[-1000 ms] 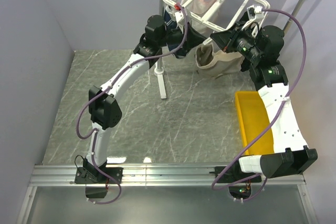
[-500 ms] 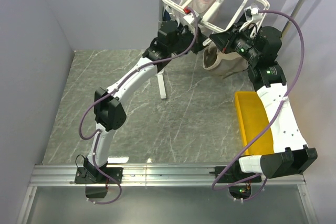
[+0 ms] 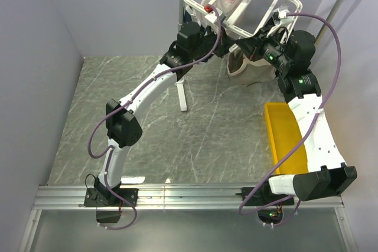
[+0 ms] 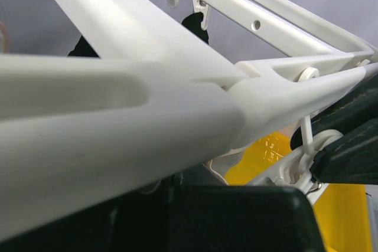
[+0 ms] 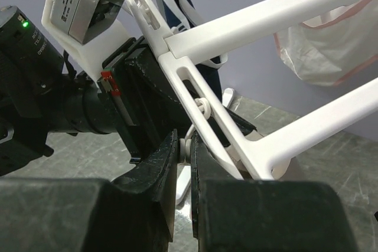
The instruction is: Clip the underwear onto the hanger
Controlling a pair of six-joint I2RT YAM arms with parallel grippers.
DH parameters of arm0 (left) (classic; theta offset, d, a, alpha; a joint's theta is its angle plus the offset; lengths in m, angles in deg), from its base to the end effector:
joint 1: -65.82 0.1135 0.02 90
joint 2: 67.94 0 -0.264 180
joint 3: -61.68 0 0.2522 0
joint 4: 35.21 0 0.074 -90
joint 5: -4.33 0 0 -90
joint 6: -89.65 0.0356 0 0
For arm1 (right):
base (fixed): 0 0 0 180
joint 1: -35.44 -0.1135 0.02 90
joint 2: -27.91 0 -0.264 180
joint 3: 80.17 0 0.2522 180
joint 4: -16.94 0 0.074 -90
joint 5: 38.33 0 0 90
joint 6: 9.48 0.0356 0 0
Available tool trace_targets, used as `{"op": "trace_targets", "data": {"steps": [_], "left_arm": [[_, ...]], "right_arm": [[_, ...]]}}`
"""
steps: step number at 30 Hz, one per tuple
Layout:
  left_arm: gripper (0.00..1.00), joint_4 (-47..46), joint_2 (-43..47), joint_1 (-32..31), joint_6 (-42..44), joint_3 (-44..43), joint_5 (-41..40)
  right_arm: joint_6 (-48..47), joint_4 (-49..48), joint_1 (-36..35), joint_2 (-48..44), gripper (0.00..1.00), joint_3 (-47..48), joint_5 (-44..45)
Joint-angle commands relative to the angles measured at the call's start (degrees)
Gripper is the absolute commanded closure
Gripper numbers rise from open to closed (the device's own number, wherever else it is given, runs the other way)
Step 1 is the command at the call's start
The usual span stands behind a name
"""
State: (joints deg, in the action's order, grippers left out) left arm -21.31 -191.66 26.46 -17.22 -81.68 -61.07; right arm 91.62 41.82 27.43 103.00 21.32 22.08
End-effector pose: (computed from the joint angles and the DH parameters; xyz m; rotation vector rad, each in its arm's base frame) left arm 0.3849 -0.3348 0.4285 0.6632 1.4355 -1.0965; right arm 0.2777 0.0568 0.4835 -0.3736 1.5409 0.6594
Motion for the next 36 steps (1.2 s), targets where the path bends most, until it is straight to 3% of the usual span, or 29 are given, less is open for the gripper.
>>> {"op": "trace_targets", "data": {"steps": [1, 14, 36], "left_arm": [[0.99, -2.9, 1.1, 0.1, -2.9, -4.3, -0.8], [1.0, -5.9, 1.6, 0.0, -13.5, -4.7, -2.8], [0.99, -9.2, 1.8, -0.6, -20.0, -4.3, -8.0]], "right_arm": [[-0.9, 3.3, -1.7, -0.6, 1.0, -1.1, -4.3], [-3.4, 2.8, -3.3, -0.8, 1.0, -3.0, 2.8], [-3.6, 0.1, -6.2, 0.4, 1.0, -6.5, 9.6]]}}
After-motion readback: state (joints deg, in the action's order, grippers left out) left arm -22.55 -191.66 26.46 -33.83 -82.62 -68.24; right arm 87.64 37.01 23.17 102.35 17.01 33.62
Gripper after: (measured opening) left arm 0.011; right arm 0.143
